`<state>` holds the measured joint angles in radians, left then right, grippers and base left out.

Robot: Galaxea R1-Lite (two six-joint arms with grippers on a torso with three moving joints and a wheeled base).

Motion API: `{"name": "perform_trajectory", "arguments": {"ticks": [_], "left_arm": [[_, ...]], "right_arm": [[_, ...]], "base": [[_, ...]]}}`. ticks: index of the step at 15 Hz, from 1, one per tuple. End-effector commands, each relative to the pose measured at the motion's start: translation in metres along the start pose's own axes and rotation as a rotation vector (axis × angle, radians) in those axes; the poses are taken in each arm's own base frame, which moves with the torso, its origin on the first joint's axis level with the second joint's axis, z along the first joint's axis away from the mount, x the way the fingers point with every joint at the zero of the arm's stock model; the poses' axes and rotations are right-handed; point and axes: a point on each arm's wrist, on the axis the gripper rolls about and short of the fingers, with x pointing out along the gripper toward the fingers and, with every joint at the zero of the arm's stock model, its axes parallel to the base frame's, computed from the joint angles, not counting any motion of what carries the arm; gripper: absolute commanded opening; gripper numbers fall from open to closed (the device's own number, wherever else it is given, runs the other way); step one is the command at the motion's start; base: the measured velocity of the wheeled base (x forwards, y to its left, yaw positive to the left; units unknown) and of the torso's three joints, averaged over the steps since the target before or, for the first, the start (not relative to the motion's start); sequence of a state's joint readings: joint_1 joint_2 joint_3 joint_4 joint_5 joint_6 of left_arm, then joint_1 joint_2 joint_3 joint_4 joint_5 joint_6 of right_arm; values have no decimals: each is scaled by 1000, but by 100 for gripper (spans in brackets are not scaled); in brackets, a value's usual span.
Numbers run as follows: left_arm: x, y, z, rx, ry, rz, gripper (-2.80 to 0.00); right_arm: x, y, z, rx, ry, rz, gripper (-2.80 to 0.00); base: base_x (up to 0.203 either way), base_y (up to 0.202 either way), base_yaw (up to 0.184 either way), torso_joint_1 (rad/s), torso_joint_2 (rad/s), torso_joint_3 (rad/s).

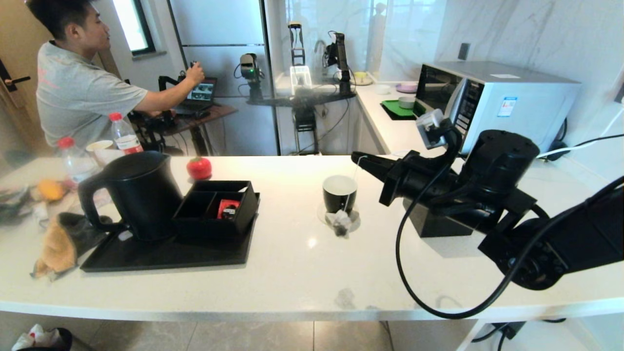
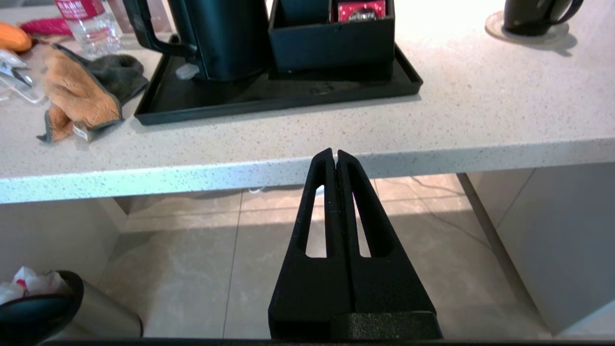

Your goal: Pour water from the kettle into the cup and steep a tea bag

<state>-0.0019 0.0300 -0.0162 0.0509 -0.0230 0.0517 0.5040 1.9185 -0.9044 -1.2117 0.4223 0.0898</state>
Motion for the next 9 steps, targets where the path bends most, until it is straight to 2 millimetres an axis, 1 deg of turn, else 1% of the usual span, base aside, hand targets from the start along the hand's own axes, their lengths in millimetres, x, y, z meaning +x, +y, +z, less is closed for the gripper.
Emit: {"name": "perform_trajectory", "arguments": {"ticks": [1,5,9], "left_arm": [[-2,0,-1,1,-29,2,-280],[-2,0,-2,1,-28,2,-280],[-2,0,-2,0,-28,3,-280]], "right_arm": [[1,-1,1,-1,-7,4,-280],[8,-4,7,-9,-22,3,-280],[18,-18,20,-24,-43,-19,-280]], "base": [[0,0,0,0,0,0],[0,0,0,0,0,0],[0,0,0,0,0,0]]}}
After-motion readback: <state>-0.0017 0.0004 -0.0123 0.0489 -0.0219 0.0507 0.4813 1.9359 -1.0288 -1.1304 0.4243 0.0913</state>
